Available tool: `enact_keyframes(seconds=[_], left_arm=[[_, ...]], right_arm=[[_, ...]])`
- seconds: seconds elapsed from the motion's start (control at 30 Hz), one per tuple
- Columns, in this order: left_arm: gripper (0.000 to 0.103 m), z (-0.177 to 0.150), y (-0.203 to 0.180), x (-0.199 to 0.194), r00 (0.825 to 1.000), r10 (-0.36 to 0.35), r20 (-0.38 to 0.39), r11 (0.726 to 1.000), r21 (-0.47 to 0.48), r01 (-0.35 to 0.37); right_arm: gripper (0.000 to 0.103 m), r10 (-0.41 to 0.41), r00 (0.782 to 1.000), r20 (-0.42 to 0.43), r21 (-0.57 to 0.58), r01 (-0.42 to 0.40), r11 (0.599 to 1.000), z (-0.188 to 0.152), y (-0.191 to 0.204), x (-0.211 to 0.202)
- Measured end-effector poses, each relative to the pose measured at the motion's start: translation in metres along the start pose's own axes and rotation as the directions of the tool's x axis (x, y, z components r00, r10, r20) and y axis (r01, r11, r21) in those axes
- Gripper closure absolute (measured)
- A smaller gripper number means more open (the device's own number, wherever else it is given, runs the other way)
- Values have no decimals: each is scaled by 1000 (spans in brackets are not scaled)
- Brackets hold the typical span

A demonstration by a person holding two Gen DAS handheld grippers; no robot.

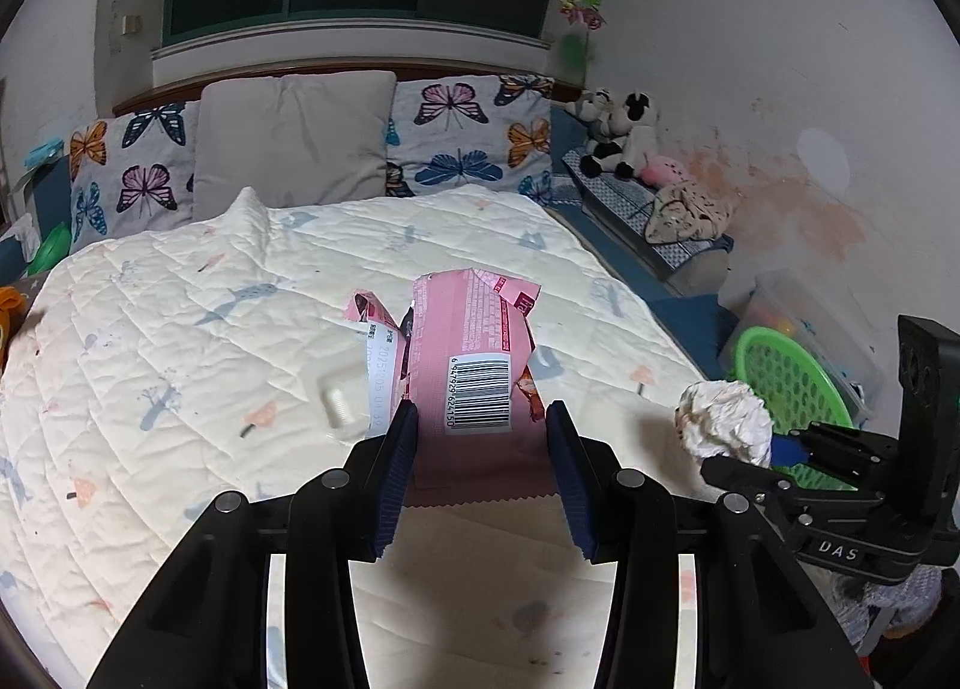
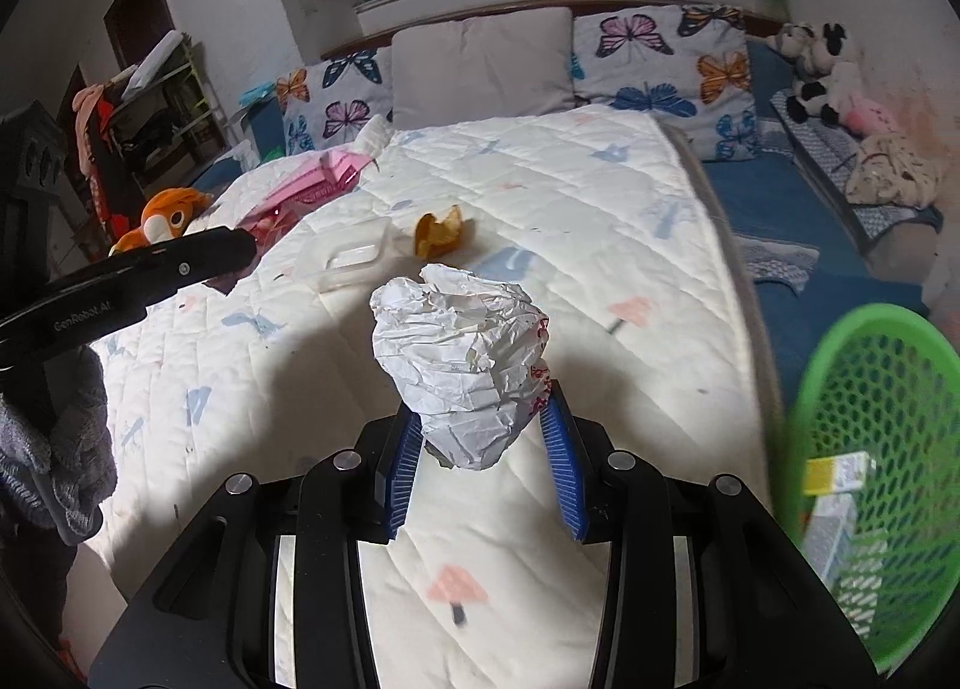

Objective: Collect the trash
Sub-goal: 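Release the white paper into the basket while the left gripper drops the pink packet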

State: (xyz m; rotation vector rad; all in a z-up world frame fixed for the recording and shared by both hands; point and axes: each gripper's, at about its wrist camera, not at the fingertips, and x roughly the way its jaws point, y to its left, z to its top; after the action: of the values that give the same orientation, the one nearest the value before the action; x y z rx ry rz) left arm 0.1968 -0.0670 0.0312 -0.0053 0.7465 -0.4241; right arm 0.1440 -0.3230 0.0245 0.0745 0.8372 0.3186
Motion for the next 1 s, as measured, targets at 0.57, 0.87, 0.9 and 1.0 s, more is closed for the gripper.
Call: enact_keyframes(seconds=[0.57, 0.87, 0.9, 1.0], left_arm=[[60, -5, -97, 17, 991, -130, -34, 985, 112, 133], [60, 0, -161, 38, 977, -203, -69, 961, 176, 212], [60, 1, -167, 40, 975, -209, -73, 959, 182, 219], [60, 2, -186, 47, 971, -223, -83, 950, 203, 236]], right_arm=[[63, -155, 987, 37, 142, 148, 979, -34, -81, -60], [62, -241, 970, 29, 242, 227, 943, -53, -136, -87], [62, -248, 968, 28, 251, 233, 939, -55, -141, -89], [62, -268, 963, 26, 270, 251, 930, -60, -155, -95]])
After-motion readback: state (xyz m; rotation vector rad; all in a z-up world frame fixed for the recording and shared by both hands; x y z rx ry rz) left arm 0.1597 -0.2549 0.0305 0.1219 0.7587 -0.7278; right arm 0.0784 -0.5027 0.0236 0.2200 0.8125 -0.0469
